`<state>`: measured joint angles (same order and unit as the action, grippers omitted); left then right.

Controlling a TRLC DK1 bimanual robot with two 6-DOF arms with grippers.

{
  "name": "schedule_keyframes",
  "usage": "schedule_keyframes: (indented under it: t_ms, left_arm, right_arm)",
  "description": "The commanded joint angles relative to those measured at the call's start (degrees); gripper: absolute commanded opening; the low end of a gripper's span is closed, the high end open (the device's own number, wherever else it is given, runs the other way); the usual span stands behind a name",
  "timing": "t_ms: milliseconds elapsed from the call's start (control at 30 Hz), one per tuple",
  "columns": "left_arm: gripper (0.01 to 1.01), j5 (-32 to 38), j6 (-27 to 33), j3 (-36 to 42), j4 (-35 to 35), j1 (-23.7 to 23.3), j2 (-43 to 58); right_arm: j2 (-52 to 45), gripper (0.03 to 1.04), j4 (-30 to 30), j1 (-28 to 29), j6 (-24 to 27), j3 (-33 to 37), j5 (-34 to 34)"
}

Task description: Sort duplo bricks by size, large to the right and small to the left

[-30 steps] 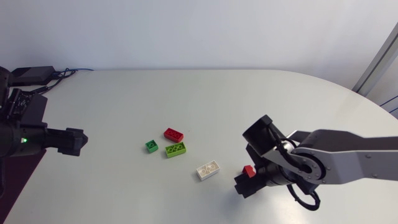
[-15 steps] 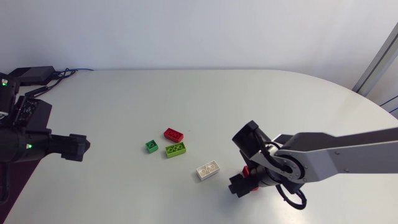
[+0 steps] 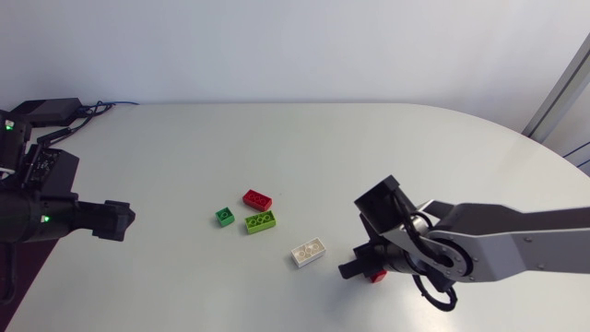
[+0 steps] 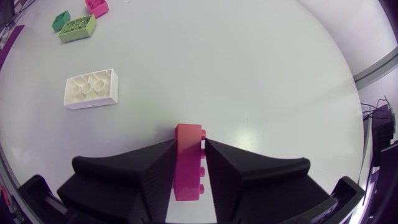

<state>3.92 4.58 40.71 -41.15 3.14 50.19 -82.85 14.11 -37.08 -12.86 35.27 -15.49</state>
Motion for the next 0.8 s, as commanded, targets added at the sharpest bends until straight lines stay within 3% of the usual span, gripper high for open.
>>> schedule_keyframes:
  t_ms: [0, 467, 600, 767]
  left_arm:
    - [0.985, 0.4, -1.2, -1.4, 0.5, 0.5, -0.3]
    - [0.985, 0.4, -1.2, -1.7, 1.0, 1.6, -0.4]
    - [0.985, 0.4, -1.1, -1.9, 0.9, 1.6, -0.4]
    - [0.985, 0.4, -0.9, -1.9, 1.0, 1.6, -0.5]
  right_arm:
    - [1.0, 0.05, -0.7, 0.8, 0.0, -2.0, -0.7]
    - [0.1, 0.05, 0.3, 1.3, 1.2, -1.7, -0.7]
    - [2.0, 0.05, 1.4, 6.4, 4.2, -1.6, -0.7]
    - [6.0, 0.05, 2.6, 18.2, 11.0, 0.1, 0.5]
